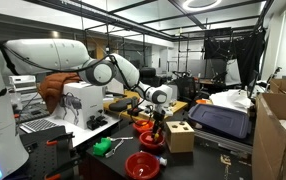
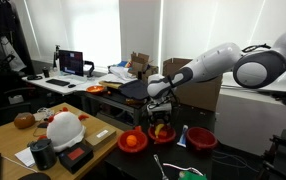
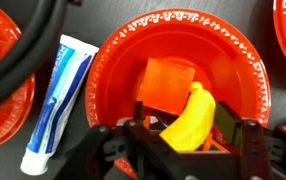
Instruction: Pick up the banana plush toy and put it on the table
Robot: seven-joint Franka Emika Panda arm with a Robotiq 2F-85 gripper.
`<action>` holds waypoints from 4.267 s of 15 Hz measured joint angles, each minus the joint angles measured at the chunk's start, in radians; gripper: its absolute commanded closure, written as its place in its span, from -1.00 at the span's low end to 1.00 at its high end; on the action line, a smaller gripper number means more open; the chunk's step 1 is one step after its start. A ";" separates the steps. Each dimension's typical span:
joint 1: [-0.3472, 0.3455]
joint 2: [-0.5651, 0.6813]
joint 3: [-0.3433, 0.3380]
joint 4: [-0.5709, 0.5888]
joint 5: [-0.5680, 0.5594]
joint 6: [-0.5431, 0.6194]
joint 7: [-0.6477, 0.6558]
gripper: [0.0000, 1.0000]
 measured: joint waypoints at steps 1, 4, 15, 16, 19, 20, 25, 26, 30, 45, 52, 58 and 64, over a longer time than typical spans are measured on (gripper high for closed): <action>-0.002 0.003 0.003 0.007 0.000 0.000 0.000 0.28; -0.005 0.005 0.009 0.020 0.000 0.000 0.000 0.72; -0.019 0.005 0.049 0.048 0.000 -0.001 -0.008 1.00; -0.021 0.005 0.054 0.050 0.000 -0.001 -0.013 1.00; -0.029 0.004 0.068 0.057 0.000 0.000 -0.040 1.00; -0.031 0.003 0.071 0.059 0.000 0.001 -0.050 0.95; -0.036 -0.017 0.072 0.065 -0.007 0.001 -0.101 0.99; -0.035 -0.024 0.068 0.065 -0.012 0.000 -0.101 0.98; -0.037 -0.045 0.036 0.064 -0.044 -0.011 -0.101 0.43; -0.070 -0.071 0.010 0.050 -0.063 -0.155 -0.189 -1.00; -0.069 -0.069 0.016 0.007 -0.063 -0.152 -0.218 -1.00; -0.065 -0.068 0.028 -0.010 -0.061 -0.145 -0.219 -1.00; -0.067 -0.051 0.031 -0.016 -0.039 -0.132 -0.217 -1.00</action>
